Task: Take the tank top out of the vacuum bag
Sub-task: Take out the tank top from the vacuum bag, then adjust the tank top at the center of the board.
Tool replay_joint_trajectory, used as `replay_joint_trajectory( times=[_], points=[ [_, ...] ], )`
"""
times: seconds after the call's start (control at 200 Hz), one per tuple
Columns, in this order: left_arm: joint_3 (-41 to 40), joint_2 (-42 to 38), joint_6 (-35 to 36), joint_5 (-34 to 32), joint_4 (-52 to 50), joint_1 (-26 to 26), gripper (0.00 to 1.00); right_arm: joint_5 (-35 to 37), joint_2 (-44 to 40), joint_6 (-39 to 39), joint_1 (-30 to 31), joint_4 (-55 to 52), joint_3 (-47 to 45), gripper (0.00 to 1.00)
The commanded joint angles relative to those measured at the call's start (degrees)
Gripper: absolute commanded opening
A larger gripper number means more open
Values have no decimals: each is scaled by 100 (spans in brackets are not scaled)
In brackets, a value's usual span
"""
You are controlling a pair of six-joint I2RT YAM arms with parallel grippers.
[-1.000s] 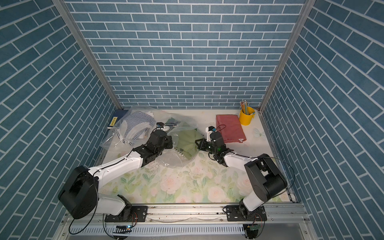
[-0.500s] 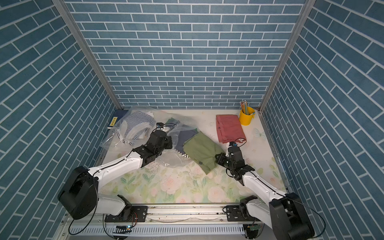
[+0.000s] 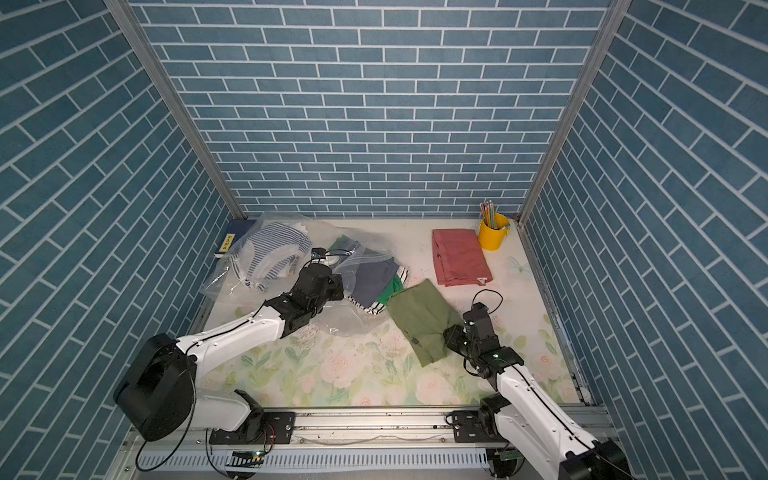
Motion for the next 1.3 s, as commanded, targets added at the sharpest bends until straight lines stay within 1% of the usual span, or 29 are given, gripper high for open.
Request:
replay_joint_trajectory(
  times=[0.0, 0.03, 0.085, 0.155, 0.255, 0.315, 0.385, 0.47, 0.585, 0.665, 0.815, 0.875, 0.95, 1.035, 1.13, 1.23, 1.295],
  points=[
    [-34, -102, 49, -69, -9, 18, 0, 140, -144, -347, -18, -857, 457, 67],
    [-33, -108, 50, -71, -3, 16, 0, 230, -199, -433, -20, -1099, 608, 73],
    [-47, -113, 35, -56, 12, 18, 0, 431, -242, -588, -27, -1473, 889, 80],
    [-69, -100, 9, -37, 51, 13, 0, 535, -168, -778, -20, -1813, 1241, 84],
    [-69, -75, -35, -6, 66, 18, 0, 793, -29, -978, -21, -2052, 1686, 85],
    [-85, -81, -63, -1, 76, 17, 0, 951, 83, -1129, -25, -1993, 1898, 84],
    [-95, -93, -78, -12, 89, 13, 0, 1050, 401, -1344, -16, -1840, 2148, 84],
    [-90, -96, -73, -19, 87, 17, 0, 873, 861, -1636, -19, -1331, 2296, 83],
    [-62, -82, -53, -35, 61, 14, 0, 385, 1562, -1824, 93, -491, 2428, 74],
    [-51, -109, -52, -65, 8, 17, 0, 373, 2122, -1820, 471, 13, 2543, 70],
    [-40, -144, -61, -65, -32, 18, 0, 396, 3320, -1548, 1364, 850, 2761, 66],
    [-42, -175, -89, -54, -53, 17, 0, 368, 3671, -1429, 1566, 1195, 2775, 65],
    [-51, -206, -122, -50, -62, 18, 0, 362, 4022, -1304, 1673, 1516, 2766, 65],
    [-43, -218, -130, -45, -95, 17, 0, 371, 4282, -1154, 1685, 1854, 2634, 63],
    [-1, -210, -118, -45, -137, 13, 0, 462, 4384, -1044, 1689, 2007, 2450, 61],
    [34, -218, -110, -58, -181, 17, 0, 631, 4205, -1058, 1685, 1906, 2239, 61],
    [32, -237, -108, -71, -177, 13, 0, 666, 3956, -1133, 1685, 1813, 2131, 64]
  ],
)
